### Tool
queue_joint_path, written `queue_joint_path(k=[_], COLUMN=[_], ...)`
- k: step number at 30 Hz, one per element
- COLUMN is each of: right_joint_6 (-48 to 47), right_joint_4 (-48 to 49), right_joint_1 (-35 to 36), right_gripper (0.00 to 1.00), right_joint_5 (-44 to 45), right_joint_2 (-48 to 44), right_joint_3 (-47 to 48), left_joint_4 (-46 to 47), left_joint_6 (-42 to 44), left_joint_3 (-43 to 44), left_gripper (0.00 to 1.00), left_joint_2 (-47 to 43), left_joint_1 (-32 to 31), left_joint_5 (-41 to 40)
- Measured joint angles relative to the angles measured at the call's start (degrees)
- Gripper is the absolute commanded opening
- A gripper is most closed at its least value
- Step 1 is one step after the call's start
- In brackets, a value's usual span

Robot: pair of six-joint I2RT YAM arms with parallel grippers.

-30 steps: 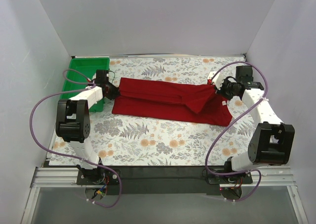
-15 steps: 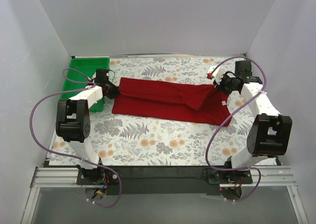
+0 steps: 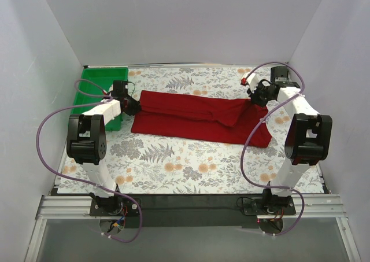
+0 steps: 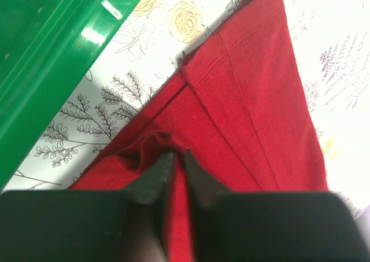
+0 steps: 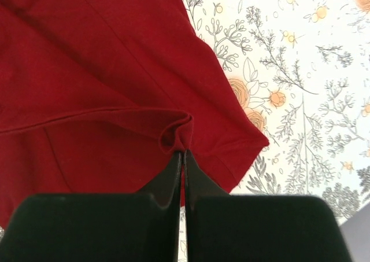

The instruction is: Fold and stack the t-shirts

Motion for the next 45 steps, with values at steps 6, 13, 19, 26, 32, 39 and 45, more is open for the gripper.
queue_joint_path(k=[6, 13, 19, 26, 32, 39, 45], right_joint_6=[1.66, 4.11, 7.61, 14.91, 23.43, 21.55, 3.61], right_joint_4=[0.0, 0.09, 0.46, 3.54, 8.74, 10.86, 2.82], right_joint_1=[0.0, 0.0, 0.0, -0.02, -0.63, -1.31, -1.01], right_gripper=[0.01, 0.01, 0.01, 0.24, 0.58, 0.56, 0.64], right_joint_5=[-0.02, 0.57, 0.96, 4.87, 10.38, 4.87, -13.11], right_joint_2=[4.31, 10.29, 14.47, 15.65, 15.04, 3.19, -7.23], right_joint_3=[1.77, 4.66, 7.69, 8.52, 8.24, -0.35, -6.4], left_joint_4=[0.04, 1.88, 4.72, 7.41, 8.15, 7.67, 7.74], left_joint_6=[1.31, 3.67, 8.0, 15.19, 20.85, 25.44, 26.51], left_joint_3=[0.0, -2.08, -6.56, -15.13, -22.18, -27.54, -28.44], left_gripper=[0.4, 0.52, 0.57, 0.63, 0.69, 0.71, 0.71], left_joint_2=[-0.76, -6.67, -15.52, -30.03, -42.21, -50.69, -51.28], left_joint_1=[0.02, 0.13, 0.13, 0.13, 0.13, 0.13, 0.13], left_joint_5=[0.04, 1.9, 4.85, 6.97, 8.0, 7.8, 7.96])
